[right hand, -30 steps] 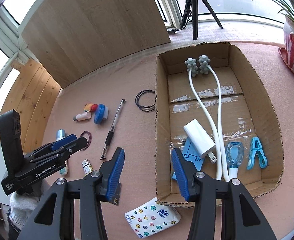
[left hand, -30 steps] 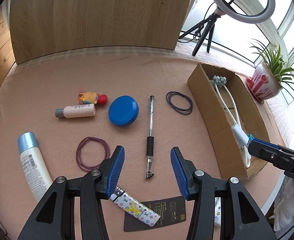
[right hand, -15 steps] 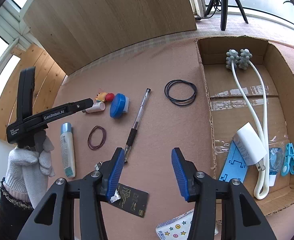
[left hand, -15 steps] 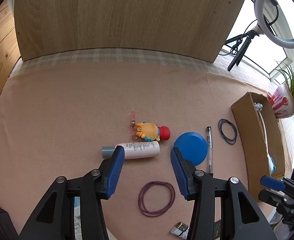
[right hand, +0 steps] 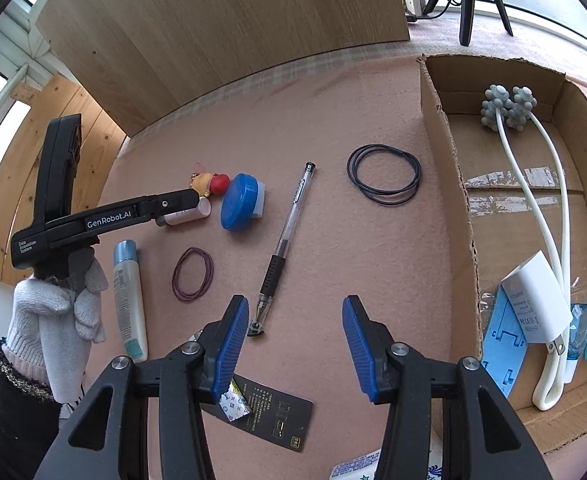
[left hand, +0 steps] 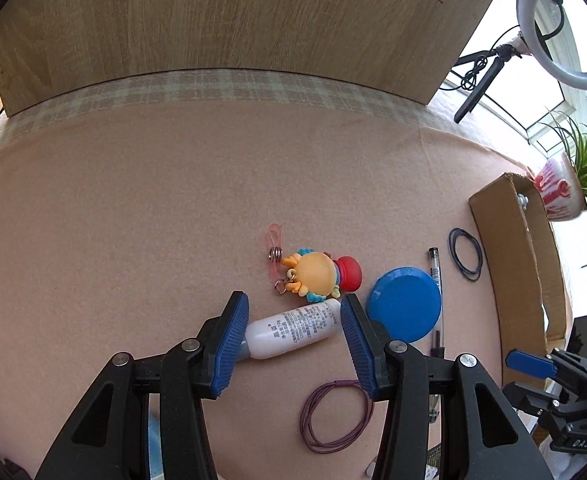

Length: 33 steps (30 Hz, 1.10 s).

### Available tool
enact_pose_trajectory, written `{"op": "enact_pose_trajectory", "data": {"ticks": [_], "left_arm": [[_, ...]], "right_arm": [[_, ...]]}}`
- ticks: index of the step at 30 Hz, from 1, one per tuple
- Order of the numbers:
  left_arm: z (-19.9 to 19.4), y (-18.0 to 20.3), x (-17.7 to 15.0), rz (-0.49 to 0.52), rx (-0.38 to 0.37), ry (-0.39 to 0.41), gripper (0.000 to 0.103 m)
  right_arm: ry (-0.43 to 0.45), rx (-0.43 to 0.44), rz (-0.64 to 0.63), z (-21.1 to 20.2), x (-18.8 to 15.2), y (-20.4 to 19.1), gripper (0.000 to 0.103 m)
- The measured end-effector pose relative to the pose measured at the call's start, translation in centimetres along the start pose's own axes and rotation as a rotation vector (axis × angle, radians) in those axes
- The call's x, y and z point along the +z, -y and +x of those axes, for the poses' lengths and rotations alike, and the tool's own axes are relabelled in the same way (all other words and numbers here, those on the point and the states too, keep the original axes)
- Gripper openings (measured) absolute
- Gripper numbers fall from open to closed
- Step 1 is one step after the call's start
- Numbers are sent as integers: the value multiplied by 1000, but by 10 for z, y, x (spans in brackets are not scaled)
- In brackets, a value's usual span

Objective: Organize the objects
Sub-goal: 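Grasp the small white lotion tube with the left tool while the right tool grasps the clear pen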

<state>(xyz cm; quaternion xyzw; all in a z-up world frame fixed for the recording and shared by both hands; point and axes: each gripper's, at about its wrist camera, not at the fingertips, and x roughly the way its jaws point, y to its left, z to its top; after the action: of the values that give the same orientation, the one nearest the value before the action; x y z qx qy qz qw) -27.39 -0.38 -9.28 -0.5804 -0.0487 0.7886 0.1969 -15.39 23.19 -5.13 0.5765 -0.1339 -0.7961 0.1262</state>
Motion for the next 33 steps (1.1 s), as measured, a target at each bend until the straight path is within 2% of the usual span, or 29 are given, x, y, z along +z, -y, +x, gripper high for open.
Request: {"op": "enact_pose_trajectory", "data": {"ticks": [8, 11, 14, 17, 21, 24, 28, 33], "left_arm": [[-2, 22, -19, 138, 111, -28, 52], [4, 25, -22, 138, 175, -28, 51], [4, 27, -24, 108, 171, 0, 42], [5, 32, -25, 107, 189, 14, 37], [6, 34, -27, 88, 194, 25, 22], [4, 30, -28, 56, 177, 31, 22], [3, 26, -32, 28, 164, 38, 22], [-1, 19, -39, -25, 130, 47, 22]], "right_arm": [[-24, -10, -38, 22, 11, -15, 45], [-28, -40, -48, 36, 16, -19, 45], [-30, -51, -23, 48, 21, -18, 45], [-30, -89, -26, 57, 28, -20, 39], [-17, -148, -76, 65, 37, -29, 33], [-12, -197, -122, 71, 41, -36, 28], [-14, -244, -181, 77, 42, -45, 17], [-15, -245, -210, 77, 39, -44, 12]]}}
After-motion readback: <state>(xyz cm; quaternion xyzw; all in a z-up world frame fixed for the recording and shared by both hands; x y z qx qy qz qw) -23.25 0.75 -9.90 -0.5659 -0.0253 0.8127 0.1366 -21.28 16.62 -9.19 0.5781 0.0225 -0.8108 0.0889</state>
